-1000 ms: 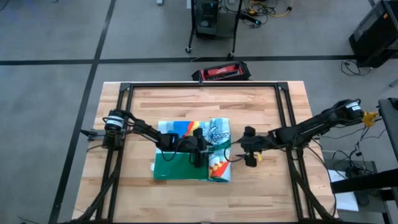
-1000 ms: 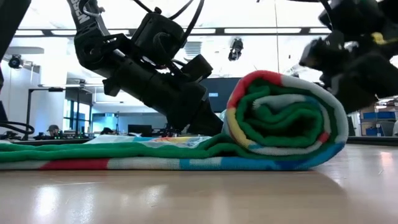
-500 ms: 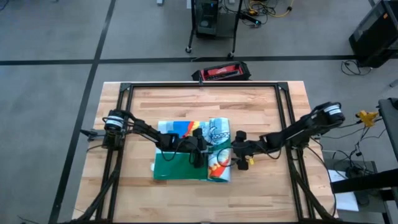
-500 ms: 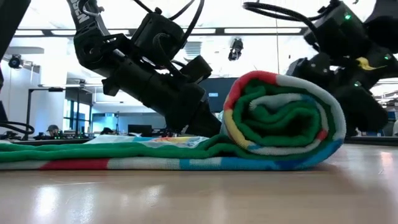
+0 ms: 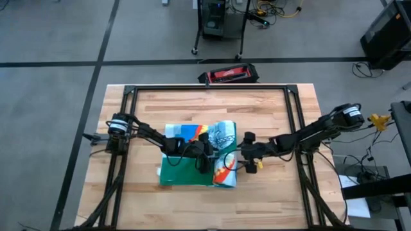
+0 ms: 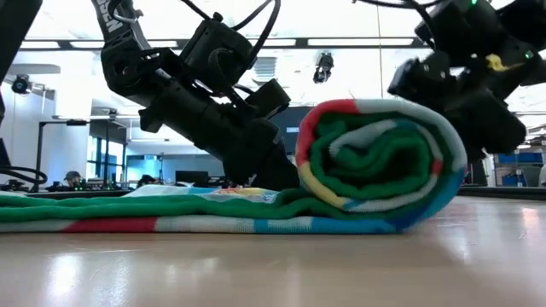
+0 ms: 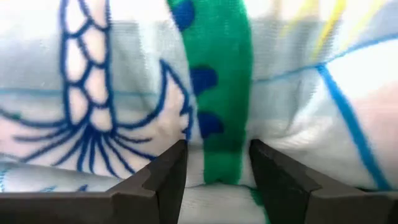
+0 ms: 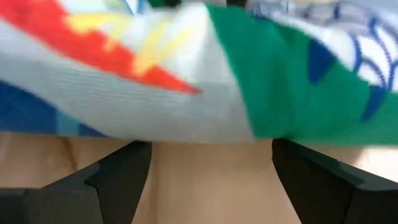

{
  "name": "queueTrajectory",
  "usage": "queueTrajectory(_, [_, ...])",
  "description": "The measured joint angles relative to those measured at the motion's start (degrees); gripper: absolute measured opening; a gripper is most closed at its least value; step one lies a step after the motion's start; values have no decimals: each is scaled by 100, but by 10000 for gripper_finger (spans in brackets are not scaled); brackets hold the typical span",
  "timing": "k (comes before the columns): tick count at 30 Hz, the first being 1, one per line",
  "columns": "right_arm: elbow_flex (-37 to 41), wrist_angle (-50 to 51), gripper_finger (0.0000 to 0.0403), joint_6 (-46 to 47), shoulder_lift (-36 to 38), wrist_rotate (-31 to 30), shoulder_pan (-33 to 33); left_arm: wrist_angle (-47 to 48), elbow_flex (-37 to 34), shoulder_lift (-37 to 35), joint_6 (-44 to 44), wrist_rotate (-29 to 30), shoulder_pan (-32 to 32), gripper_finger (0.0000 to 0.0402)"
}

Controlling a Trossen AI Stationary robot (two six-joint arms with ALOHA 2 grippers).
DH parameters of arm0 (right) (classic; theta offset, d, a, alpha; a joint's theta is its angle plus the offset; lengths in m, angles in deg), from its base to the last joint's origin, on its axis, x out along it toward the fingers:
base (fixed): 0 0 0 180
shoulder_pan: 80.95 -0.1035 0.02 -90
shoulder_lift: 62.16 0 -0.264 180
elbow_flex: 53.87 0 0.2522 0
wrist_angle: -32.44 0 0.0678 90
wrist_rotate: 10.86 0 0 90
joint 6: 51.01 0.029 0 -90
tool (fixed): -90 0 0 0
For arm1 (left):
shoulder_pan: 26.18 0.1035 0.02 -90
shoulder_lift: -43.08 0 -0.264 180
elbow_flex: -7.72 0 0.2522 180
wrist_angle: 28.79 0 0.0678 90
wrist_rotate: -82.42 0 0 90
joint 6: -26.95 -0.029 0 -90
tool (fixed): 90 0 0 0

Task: Roll towel
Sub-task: Roll the green towel

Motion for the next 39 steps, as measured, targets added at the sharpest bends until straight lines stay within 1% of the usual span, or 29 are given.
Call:
queueTrajectory(5, [210,-125,316,307,-220,6,0,-5,0,0,6,2,1,175])
queueTrajectory(8, [275,-621,316,356,-421,16,0,5,0,-20,18,5,1,175])
queueTrajectory(12, [273,-1360,316,183,-671,22,30,43,-9,-103,18,24,1,168])
queueTrajectory(14, [273,-1568,316,97,-764,27,102,48,-11,-144,18,26,1,164])
queueTrajectory(19, [275,-1877,316,-54,-893,80,331,52,-11,-151,18,52,3,158])
queueTrajectory(25, [245,-1913,306,-81,-891,68,350,142,-11,-203,-19,50,3,164])
queueTrajectory(29, [220,-1926,297,-101,-886,66,350,427,-11,-368,-226,52,4,171])
queueTrajectory(33, [186,-1926,294,-113,-886,197,359,918,-9,-720,-325,81,22,177])
queueTrajectory(37, [155,-1928,302,-113,-889,209,363,1568,-5,-1114,-375,339,22,178])
queueTrajectory(39, [131,-1915,309,-116,-889,210,365,2061,-2,-1329,-407,359,26,176])
